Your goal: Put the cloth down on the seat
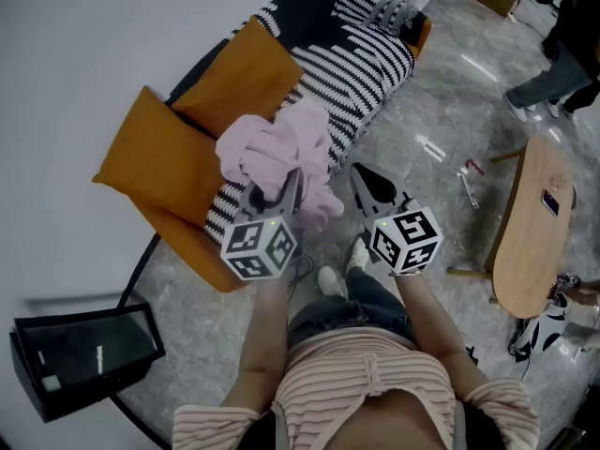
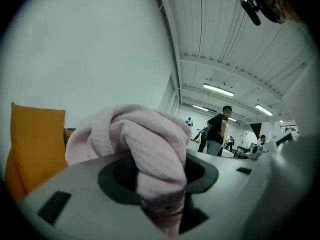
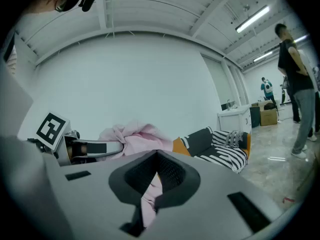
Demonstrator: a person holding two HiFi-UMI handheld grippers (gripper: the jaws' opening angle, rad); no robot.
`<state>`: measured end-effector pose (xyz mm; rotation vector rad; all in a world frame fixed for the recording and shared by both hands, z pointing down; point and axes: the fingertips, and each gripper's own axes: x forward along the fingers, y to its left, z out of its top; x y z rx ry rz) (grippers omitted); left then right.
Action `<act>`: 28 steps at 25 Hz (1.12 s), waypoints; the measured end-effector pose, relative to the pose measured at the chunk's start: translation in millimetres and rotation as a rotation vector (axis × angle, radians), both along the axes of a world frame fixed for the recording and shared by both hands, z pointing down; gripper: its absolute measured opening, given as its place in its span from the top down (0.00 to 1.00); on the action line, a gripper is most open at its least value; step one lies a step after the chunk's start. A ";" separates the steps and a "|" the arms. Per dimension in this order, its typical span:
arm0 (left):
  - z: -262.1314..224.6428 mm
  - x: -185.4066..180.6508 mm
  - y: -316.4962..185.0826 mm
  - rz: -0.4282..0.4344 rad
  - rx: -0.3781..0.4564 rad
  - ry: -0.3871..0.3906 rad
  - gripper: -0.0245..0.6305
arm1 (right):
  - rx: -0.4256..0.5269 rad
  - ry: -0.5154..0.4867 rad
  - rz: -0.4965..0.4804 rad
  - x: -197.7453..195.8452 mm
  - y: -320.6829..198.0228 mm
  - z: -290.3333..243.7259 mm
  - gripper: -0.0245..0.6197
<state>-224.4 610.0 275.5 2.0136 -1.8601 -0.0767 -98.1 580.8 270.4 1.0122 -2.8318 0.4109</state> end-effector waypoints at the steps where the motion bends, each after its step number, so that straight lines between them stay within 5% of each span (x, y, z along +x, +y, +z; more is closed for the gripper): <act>1: 0.5 -0.4 -1.2 0.002 -0.001 -0.001 0.66 | -0.001 0.000 0.000 -1.1 -1.2 0.3 0.95; 14: 16.3 -12.2 -37.4 -0.011 -0.048 0.023 0.66 | -0.077 -0.053 -0.009 2.3 -38.7 14.5 0.95; 28: 28.7 18.6 -124.0 -0.008 -0.095 0.000 0.66 | -0.150 -0.071 0.103 75.5 -133.7 33.2 0.95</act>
